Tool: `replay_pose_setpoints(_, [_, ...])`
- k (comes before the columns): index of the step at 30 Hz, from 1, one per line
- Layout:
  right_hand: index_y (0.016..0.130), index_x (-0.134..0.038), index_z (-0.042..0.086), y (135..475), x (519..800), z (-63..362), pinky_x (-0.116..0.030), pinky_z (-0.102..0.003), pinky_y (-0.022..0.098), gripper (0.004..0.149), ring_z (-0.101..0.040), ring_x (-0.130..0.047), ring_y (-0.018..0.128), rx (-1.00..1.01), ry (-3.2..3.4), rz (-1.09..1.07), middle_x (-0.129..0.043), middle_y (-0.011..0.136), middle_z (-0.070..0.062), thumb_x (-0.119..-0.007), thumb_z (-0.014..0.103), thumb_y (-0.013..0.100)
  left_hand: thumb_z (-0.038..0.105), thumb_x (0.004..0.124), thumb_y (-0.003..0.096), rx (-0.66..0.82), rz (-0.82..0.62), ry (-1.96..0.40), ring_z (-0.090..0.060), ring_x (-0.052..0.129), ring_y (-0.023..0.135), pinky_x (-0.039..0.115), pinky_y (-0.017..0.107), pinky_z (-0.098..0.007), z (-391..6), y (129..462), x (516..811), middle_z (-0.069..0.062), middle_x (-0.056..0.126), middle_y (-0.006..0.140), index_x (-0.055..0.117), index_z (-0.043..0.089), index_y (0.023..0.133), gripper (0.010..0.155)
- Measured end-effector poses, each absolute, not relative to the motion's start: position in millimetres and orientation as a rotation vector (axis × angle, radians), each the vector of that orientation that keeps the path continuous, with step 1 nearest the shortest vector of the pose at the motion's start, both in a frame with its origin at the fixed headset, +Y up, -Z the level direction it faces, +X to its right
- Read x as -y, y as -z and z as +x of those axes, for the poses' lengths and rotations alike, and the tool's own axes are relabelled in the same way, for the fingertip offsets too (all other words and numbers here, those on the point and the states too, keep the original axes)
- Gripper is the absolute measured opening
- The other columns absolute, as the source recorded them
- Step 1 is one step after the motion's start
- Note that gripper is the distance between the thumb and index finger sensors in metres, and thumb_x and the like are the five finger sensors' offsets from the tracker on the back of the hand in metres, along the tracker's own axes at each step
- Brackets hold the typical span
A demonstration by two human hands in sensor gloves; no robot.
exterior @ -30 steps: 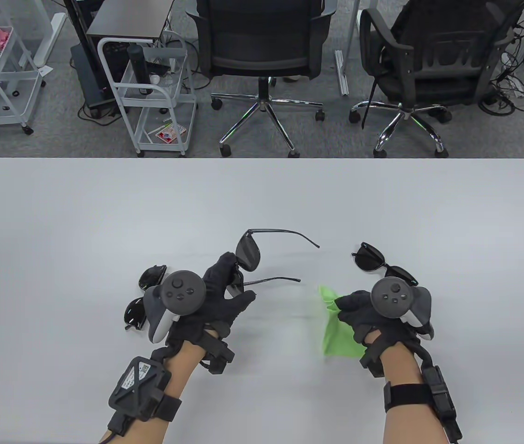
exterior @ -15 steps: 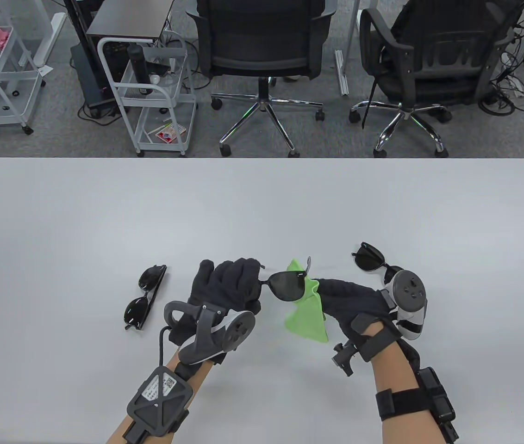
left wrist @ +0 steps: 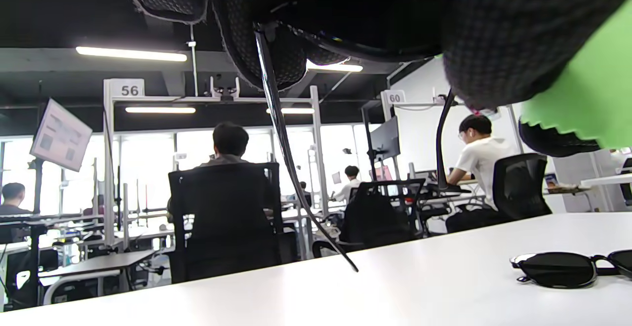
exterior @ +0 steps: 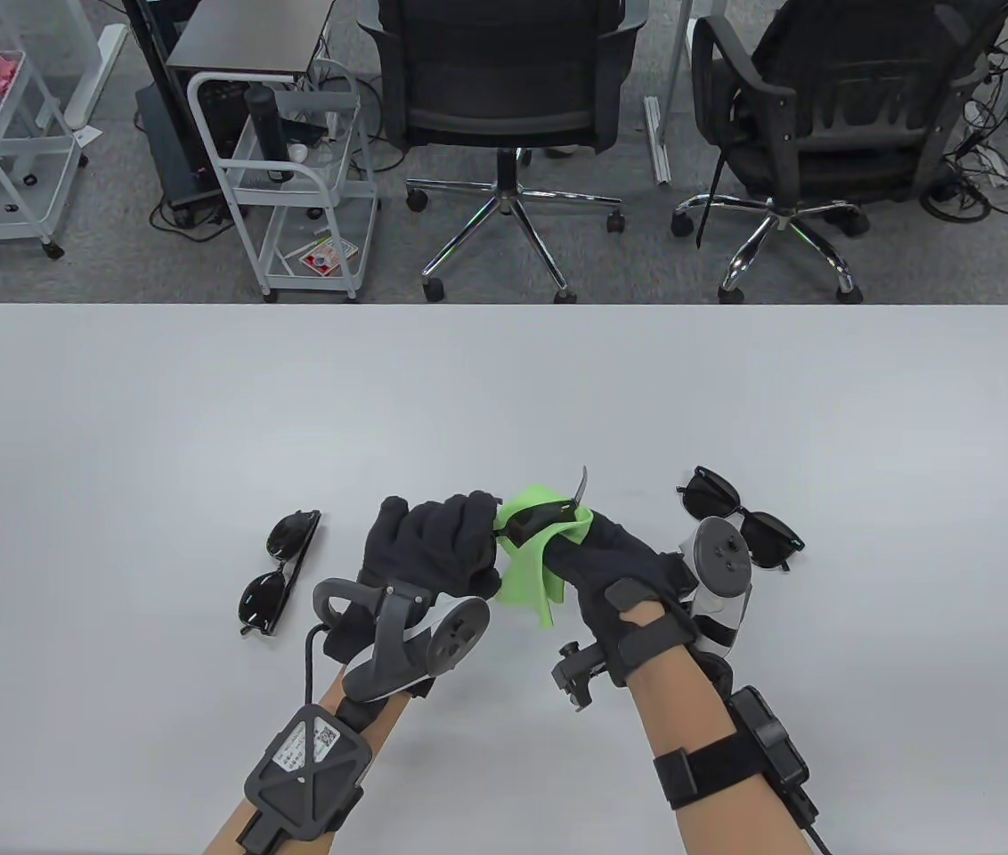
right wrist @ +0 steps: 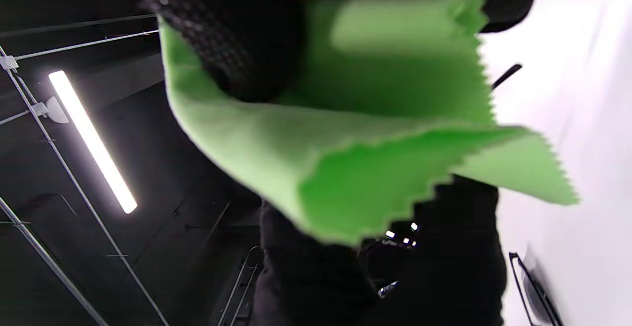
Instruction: Dust sunglasses
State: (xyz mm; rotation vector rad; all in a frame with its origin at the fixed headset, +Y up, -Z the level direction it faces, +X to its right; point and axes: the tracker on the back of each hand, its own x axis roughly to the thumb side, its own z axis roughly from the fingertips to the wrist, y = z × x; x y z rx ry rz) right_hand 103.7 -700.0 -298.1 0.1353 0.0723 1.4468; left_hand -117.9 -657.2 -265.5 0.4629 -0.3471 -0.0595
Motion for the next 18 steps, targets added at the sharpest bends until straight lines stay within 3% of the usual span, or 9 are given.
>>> replay_pose_setpoints(4, [0.07,-0.095,0.017,302,706,107,-0.074,-0.057,0.056,0.04,-0.024,-0.103,0.047,-0.003,-1.508,0.08,-0.101,0.064,-0.005,-0.089,0.044,0.041,0.063,0.094,0.0262,0.345,0.45,0.091,-0.013,0.091,0.086,0.065,0.074,-0.051,-115,272,661,0.014,0.074,0.099,0.054,0.039,0.104,0.09])
replay_pose_setpoints(9, [0.077,-0.093,0.017,302,718,118,-0.072,-0.059,0.058,0.042,-0.026,-0.103,0.054,-0.031,-1.499,0.123,-0.1,0.072,-0.005,-0.081,0.041,0.045,0.061,0.096,0.0259,0.384,0.444,0.156,-0.012,0.09,0.087,0.065,0.075,-0.05,-109,274,665,0.015,0.073,0.099,0.053,0.04,0.105,0.092])
replay_pose_setpoints(12, [0.084,-0.088,0.018,299,727,120,-0.07,-0.061,0.058,0.043,-0.028,-0.101,0.065,-0.107,-1.428,0.118,-0.096,0.082,-0.005,-0.084,0.03,0.043,0.056,0.097,0.0271,0.425,0.392,0.178,-0.011,0.087,0.089,0.064,0.076,-0.05,-111,277,672,0.015,0.069,0.102,0.048,0.039,0.106,0.094])
replay_pose_setpoints(14, [0.083,-0.09,0.018,298,729,120,-0.07,-0.062,0.058,0.043,-0.03,-0.101,0.065,-0.129,-1.429,0.092,-0.097,0.081,-0.005,-0.088,0.026,0.04,0.052,0.099,0.0279,0.441,0.402,0.197,-0.011,0.084,0.09,0.063,0.076,-0.05,-111,277,675,0.016,0.067,0.102,0.045,0.039,0.106,0.096])
replay_pose_setpoints(18, [0.074,-0.093,0.02,297,726,122,-0.073,-0.058,0.057,0.039,-0.025,-0.104,0.055,-0.043,-1.533,0.058,-0.101,0.07,-0.002,-0.096,0.032,0.037,0.05,0.099,0.0283,0.47,0.406,0.199,-0.011,0.083,0.09,0.062,0.076,-0.051,-108,273,675,0.015,0.066,0.102,0.044,0.038,0.106,0.096])
